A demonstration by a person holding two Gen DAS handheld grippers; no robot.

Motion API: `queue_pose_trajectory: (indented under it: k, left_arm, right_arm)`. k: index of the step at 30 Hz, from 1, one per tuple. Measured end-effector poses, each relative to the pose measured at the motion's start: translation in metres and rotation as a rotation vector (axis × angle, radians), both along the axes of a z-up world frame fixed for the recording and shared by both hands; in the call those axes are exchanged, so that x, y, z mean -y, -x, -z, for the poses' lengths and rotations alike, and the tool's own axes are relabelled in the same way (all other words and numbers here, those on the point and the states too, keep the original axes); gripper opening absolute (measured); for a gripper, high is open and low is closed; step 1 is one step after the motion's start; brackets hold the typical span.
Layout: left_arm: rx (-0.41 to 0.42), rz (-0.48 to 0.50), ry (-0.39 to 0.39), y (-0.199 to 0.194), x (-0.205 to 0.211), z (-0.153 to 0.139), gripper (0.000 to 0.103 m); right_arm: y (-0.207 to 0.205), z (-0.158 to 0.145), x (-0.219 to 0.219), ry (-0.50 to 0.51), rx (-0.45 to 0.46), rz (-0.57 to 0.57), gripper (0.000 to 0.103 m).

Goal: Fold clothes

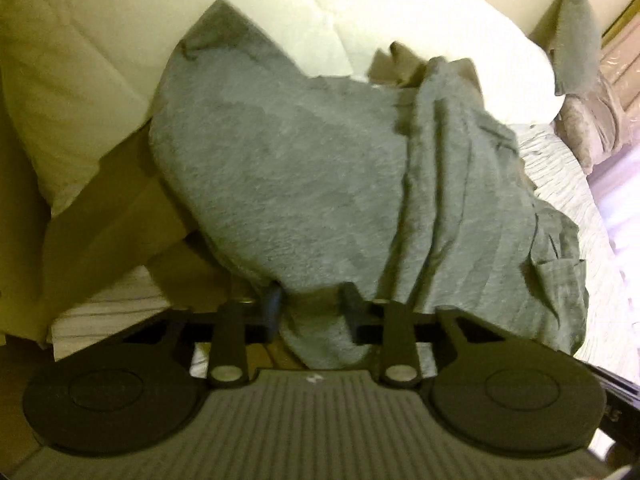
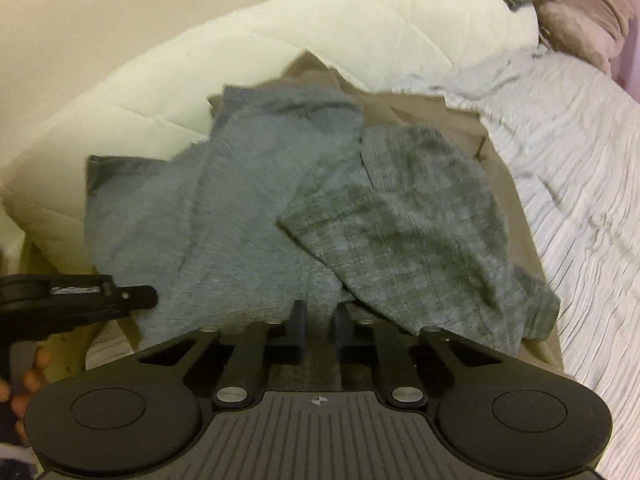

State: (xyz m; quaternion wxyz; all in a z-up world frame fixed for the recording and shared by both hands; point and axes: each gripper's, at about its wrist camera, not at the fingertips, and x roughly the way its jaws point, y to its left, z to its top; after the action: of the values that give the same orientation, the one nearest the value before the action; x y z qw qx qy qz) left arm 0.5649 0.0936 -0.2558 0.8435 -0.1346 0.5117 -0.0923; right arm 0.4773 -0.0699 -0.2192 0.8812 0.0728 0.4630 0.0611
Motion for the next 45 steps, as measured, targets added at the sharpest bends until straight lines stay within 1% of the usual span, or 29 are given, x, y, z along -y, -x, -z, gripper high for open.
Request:
queue_pose_trajectory:
  k: [2,6,8,9,11,12,15,16,17,19,21,23,24,27,29,32,34,36,40,43,45]
  left_arm:
    - [0.034,0.006,-0.006,0.005,0.001,-0.008,0.006]
    - [0.107,0.026,-0.004,0.017,-0.002,-0.034,0.002]
    - [0.159,0.052,-0.006,0.023,-0.003,-0.052,0.001]
    - [0.184,0.067,-0.004,0.027,-0.003,-0.062,0.001]
    - [0.224,0.099,0.036,0.037,-0.003,-0.084,0.001]
    - [0.247,0.118,0.057,0.043,-0.002,-0.096,0.001]
    - [0.313,0.176,0.106,0.066,0.000,-0.133,0.000]
    - [0.328,0.190,0.125,0.072,0.001,-0.143,0.000]
    - [0.348,0.209,0.148,0.081,0.001,-0.154,0.000]
    - [0.401,0.257,0.205,0.097,0.002,-0.175,0.000]
    - [0.462,0.312,0.226,0.114,0.009,-0.200,0.000]
    - [0.490,0.337,0.208,0.126,0.018,-0.213,0.000]
    - [0.470,0.324,0.181,0.129,0.022,-0.213,0.000]
    - [0.341,0.238,0.080,0.136,0.023,-0.194,0.000]
    - [0.258,0.192,0.028,0.144,0.018,-0.177,0.003]
    - [0.174,0.165,0.001,0.154,0.005,-0.153,0.003]
    - [0.144,0.145,0.005,0.157,-0.004,-0.144,0.003]
    - [0.126,0.129,0.018,0.157,-0.016,-0.138,0.004]
    - [0.116,0.108,0.021,0.136,-0.033,-0.125,0.005]
    - [0.113,0.086,0.019,0.120,-0.043,-0.116,0.005]
    - [0.111,0.079,0.018,0.112,-0.050,-0.111,0.005]
  right_arm:
    - [0.005,-0.009,-0.003,0.014,0.019,-0.019,0.007]
    - [0.018,-0.025,-0.010,0.062,0.055,-0.041,0.007]
    - [0.025,-0.033,-0.011,0.077,0.077,-0.040,0.007]
    - [0.028,-0.035,-0.011,0.074,0.072,-0.034,0.007]
    - [0.033,-0.038,-0.007,0.048,0.037,-0.012,0.007]
    - [0.036,-0.039,-0.004,0.014,0.018,0.000,0.008]
    - [0.049,-0.040,0.014,-0.150,-0.037,0.066,0.008]
    - [0.054,-0.040,0.021,-0.207,-0.054,0.096,0.017]
    - [0.061,-0.041,0.027,-0.245,-0.061,0.123,0.040]
    - [0.077,-0.048,0.033,-0.244,-0.036,0.150,0.060]
    - [0.094,-0.056,0.037,-0.223,0.000,0.147,0.060]
    - [0.110,-0.061,0.044,-0.209,0.000,0.172,0.060]
    - [0.119,-0.064,0.048,-0.212,0.006,0.184,0.060]
    - [0.140,-0.075,0.055,-0.212,0.039,0.178,0.060]
    - [0.148,-0.076,0.048,-0.172,0.061,0.130,0.060]
    - [0.148,-0.067,0.023,-0.103,0.066,0.031,0.060]
    - [0.146,-0.060,0.005,-0.057,0.071,-0.035,0.060]
    - [0.136,-0.048,-0.021,-0.011,0.077,-0.096,0.060]
    - [0.112,-0.021,-0.066,0.070,0.094,-0.193,0.060]
    - [0.091,0.000,-0.088,0.119,0.110,-0.206,0.060]
    - [0.077,0.014,-0.096,0.129,0.110,-0.201,0.060]
